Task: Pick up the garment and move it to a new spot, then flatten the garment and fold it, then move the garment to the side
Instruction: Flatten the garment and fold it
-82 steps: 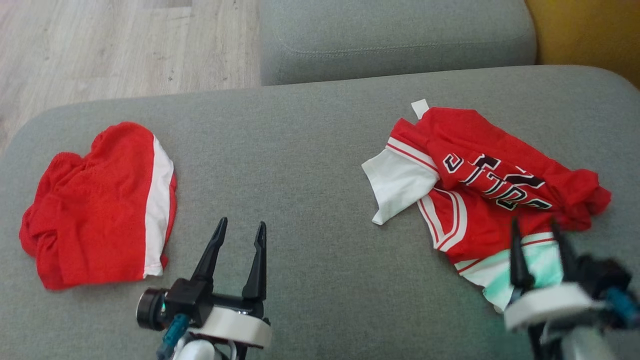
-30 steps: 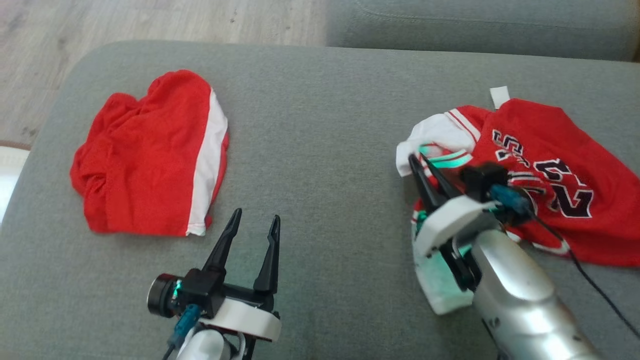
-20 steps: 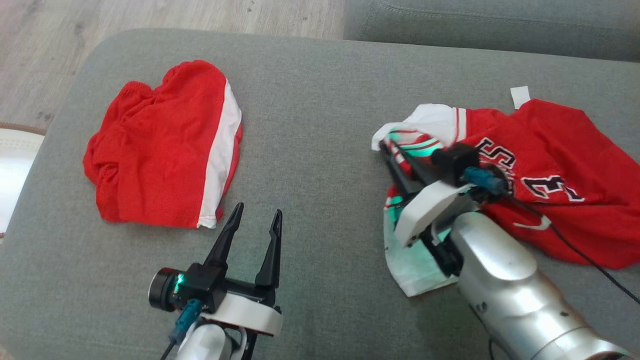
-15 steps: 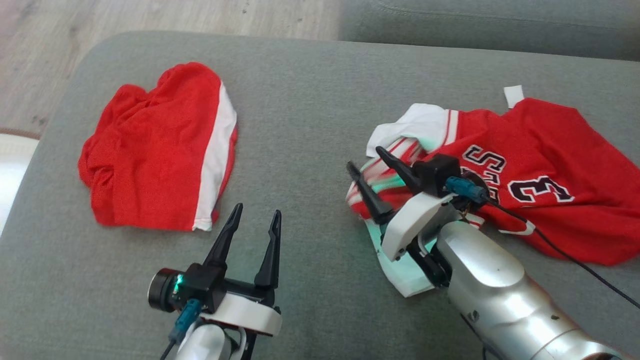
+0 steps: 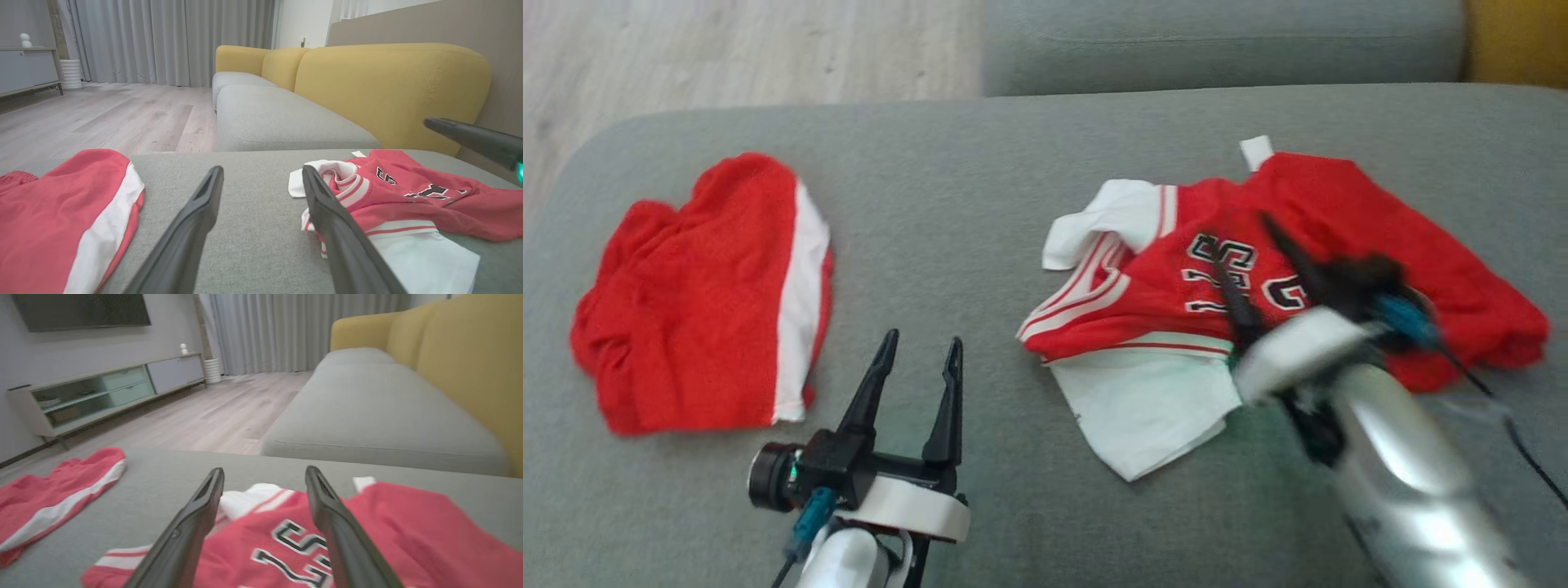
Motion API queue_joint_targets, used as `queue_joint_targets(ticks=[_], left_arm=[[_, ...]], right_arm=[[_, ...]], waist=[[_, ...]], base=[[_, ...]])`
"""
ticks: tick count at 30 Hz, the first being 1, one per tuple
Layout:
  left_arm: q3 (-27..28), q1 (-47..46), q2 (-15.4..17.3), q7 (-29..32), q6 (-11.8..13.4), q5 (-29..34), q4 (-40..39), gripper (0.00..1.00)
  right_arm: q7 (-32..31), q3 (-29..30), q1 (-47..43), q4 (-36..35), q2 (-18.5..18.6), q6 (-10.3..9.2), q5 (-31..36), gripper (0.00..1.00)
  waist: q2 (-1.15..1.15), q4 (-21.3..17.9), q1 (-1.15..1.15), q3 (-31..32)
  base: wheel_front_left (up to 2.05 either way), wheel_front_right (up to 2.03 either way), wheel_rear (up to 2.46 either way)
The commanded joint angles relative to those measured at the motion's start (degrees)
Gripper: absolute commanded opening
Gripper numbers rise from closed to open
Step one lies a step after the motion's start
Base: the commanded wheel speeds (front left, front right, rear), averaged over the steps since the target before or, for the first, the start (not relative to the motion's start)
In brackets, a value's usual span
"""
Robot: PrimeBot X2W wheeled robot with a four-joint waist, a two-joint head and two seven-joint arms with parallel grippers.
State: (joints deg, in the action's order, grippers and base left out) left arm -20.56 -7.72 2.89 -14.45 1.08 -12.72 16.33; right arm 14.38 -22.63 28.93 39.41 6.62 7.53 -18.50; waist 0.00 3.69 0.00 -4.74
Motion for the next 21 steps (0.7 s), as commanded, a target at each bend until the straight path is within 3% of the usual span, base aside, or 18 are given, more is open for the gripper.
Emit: queue_joint_targets(ticks=[1,4,10,15,21], left_arm=[[2.1,-0.7,0.0,-0.5,0.3,0.0,-2.0,1.00],[2.2,-0.2,0.0,-0.5,0.0,0.2,-2.0,1.00],[2.1,0.4,0.0,-0.5,-0.2,0.2,-2.0,1.00],[2.0,0.9,0.0,-0.5,-0.5,0.4,-1.8,1.00],[1.3,0.2,0.0,-0.5,-1.0,1.0,-1.4,1.00]], right_arm=[[0.6,2.4,-3.5,-3.8,0.5,-0.04,1.6,1.00],[0.6,8.2,-9.1,-8.5,1.4,-0.04,4.7,1.00],[0.6,18.9,-19.1,-15.1,-1.1,-0.04,7.9,1.00],[0.6,20.5,-22.3,-17.1,-2.6,-0.04,9.4,1.00],[0.4,16.9,-20.9,-18.9,-3.4,-0.04,10.5,1.00]], waist=[[0.00,-1.8,0.00,0.8],[0.00,-3.0,0.00,1.4],[0.00,-4.1,0.00,2.2],[0.00,-4.4,0.00,2.6],[0.00,-2.6,0.00,2.2]], base=[[0.00,0.00,0.00],[0.00,0.00,0.00],[0.00,0.00,0.00],[0.00,0.00,0.00],[0.00,0.00,0.00]])
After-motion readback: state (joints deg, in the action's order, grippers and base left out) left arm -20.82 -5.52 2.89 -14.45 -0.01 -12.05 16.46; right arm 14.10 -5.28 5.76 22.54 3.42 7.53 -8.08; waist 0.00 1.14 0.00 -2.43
